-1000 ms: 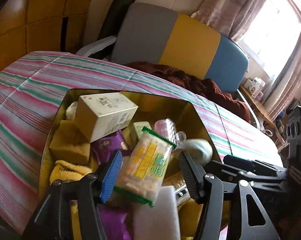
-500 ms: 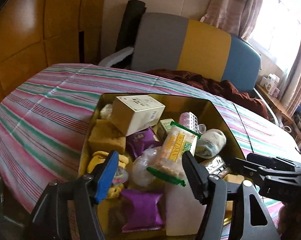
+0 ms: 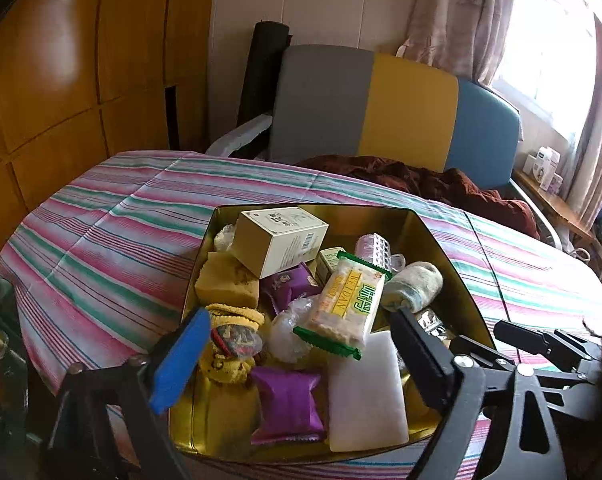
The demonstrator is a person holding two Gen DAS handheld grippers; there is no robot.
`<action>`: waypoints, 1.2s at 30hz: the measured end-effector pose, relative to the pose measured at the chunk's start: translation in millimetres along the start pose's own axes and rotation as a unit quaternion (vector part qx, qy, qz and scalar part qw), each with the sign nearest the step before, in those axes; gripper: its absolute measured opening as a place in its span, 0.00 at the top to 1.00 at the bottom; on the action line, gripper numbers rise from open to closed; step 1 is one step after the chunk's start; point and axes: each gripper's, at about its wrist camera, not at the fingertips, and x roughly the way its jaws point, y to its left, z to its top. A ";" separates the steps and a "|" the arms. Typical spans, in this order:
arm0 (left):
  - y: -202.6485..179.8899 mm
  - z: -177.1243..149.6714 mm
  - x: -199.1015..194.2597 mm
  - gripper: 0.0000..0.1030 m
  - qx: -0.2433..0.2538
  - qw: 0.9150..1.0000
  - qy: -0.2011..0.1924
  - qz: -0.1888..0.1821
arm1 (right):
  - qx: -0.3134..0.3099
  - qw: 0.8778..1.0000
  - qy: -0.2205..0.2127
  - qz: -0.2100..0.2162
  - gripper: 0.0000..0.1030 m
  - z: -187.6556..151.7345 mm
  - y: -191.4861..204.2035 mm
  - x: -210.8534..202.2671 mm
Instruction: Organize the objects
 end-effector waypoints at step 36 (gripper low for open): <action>6.4 -17.8 -32.8 0.00 -0.026 0.999 -0.017 0.032 | -0.001 0.995 -0.079 -0.067 0.32 -21.4 2.8 -45.7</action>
